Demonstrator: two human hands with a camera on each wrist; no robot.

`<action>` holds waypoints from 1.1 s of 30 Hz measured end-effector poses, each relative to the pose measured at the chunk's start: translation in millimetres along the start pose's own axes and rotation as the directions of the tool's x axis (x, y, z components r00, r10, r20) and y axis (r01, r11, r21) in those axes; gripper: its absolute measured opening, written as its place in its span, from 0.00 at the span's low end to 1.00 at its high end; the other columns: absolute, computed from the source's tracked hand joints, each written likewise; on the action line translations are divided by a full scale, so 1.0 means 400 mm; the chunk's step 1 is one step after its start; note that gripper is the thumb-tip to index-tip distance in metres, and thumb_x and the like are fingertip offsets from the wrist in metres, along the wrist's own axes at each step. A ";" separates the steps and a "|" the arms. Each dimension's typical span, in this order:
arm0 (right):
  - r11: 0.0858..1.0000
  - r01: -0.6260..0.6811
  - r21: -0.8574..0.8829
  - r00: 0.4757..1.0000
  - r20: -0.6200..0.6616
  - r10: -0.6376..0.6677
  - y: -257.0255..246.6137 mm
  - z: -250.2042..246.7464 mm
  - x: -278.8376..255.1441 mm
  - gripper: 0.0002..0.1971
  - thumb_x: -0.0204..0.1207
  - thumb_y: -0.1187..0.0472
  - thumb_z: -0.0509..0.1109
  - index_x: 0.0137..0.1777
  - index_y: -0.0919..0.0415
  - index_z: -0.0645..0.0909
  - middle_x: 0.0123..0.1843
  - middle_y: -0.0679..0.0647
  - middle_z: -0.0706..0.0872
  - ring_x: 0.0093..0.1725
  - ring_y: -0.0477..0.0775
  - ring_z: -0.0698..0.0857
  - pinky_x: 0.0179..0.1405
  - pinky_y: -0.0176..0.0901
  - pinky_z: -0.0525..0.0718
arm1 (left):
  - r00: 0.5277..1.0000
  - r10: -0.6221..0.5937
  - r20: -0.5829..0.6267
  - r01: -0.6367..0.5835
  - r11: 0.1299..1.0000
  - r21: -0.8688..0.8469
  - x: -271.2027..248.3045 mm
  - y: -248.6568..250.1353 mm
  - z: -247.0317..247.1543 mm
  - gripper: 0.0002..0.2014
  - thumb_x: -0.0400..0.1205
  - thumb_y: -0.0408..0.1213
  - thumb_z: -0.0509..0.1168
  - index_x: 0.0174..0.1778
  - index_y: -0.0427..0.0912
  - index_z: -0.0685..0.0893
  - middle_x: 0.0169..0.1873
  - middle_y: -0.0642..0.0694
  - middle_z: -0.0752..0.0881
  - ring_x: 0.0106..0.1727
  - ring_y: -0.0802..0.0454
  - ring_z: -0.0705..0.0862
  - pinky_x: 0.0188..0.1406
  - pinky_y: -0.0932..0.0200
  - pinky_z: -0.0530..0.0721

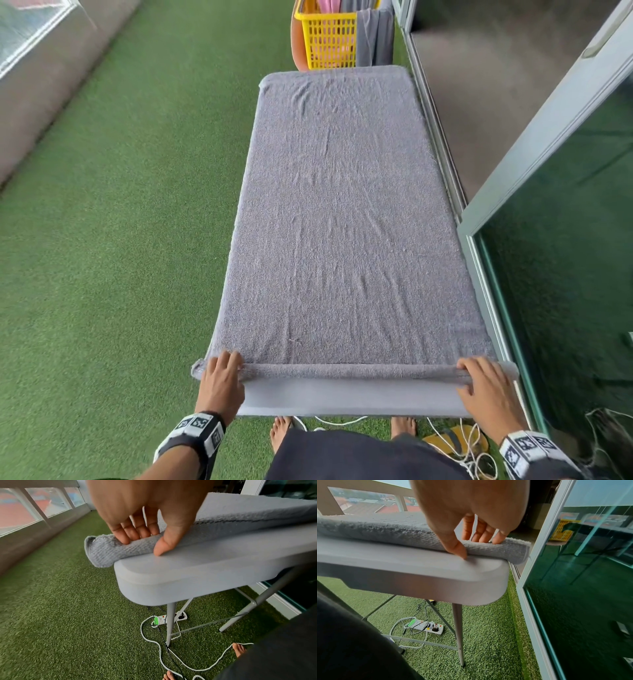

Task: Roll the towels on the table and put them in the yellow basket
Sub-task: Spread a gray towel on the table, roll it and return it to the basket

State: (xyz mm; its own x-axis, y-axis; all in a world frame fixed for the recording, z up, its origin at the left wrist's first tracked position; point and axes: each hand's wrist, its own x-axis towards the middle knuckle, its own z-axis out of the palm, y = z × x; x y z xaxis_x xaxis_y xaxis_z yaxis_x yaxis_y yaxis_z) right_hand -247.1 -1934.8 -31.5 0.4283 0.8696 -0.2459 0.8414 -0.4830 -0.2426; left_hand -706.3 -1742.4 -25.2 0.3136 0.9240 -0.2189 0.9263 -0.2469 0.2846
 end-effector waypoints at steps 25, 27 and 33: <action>0.996 -0.042 -0.074 0.997 0.059 0.046 -0.035 -0.067 0.045 0.23 0.66 0.70 0.74 0.33 0.44 0.65 0.33 0.42 0.71 0.31 0.44 0.73 0.30 0.38 0.72 | 0.997 0.072 -0.009 -0.071 0.988 0.136 0.053 0.011 -0.043 0.27 0.54 0.16 0.70 0.41 0.45 0.71 0.31 0.47 0.77 0.29 0.50 0.70 0.26 0.57 0.72; 0.996 0.004 -0.090 0.995 0.096 0.004 -0.041 -0.057 0.037 0.26 0.59 0.71 0.76 0.34 0.44 0.63 0.35 0.42 0.70 0.32 0.44 0.72 0.31 0.36 0.71 | 0.993 0.119 0.025 -0.120 0.991 0.051 0.048 0.009 -0.023 0.31 0.52 0.13 0.66 0.40 0.49 0.65 0.33 0.50 0.74 0.31 0.51 0.69 0.29 0.60 0.71; 0.998 0.004 -0.055 1.000 0.002 -0.004 -0.018 -0.024 0.041 0.21 0.61 0.67 0.80 0.52 0.50 0.81 0.50 0.44 0.83 0.48 0.49 0.81 0.49 0.50 0.84 | 0.987 0.158 -0.011 -0.158 0.987 0.035 0.039 -0.013 -0.004 0.25 0.58 0.19 0.71 0.48 0.44 0.77 0.42 0.50 0.79 0.41 0.50 0.74 0.40 0.57 0.82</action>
State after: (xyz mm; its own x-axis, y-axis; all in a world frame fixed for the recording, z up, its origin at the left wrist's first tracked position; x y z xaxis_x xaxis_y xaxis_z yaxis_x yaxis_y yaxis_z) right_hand -243.0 -1916.1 -24.6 0.4240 0.8714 -0.2470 0.8600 -0.4729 -0.1920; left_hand -706.5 -1726.4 -28.4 0.4542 0.8762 -0.1610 0.8718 -0.3999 0.2830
